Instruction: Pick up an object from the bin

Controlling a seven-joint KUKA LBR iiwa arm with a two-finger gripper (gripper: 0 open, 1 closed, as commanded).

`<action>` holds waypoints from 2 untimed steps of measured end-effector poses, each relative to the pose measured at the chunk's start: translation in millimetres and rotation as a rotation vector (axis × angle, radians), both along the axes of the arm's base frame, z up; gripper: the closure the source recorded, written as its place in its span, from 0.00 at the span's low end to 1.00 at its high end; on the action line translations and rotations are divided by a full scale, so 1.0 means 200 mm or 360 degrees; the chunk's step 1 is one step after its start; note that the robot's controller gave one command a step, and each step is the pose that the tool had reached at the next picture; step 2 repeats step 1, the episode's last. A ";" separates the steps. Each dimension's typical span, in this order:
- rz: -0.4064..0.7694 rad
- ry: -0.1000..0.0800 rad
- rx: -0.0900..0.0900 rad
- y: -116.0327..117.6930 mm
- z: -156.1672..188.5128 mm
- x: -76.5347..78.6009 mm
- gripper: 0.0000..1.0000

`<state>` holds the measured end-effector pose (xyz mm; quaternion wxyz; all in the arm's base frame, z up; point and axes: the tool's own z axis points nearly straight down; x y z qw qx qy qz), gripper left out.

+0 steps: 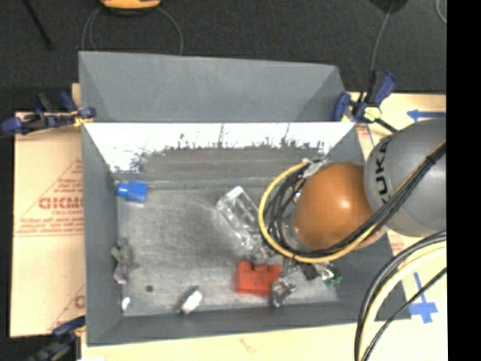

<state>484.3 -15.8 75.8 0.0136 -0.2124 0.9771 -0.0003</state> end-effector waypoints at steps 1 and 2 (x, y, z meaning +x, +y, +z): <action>0.0340 0.0025 -0.0015 0.00 0.74 0.10 1.00; 0.0340 0.0025 -0.0015 0.00 0.74 0.10 1.00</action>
Offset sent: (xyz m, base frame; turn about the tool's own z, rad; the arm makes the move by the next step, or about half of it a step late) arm 0.0165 0.0003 0.1435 -0.2155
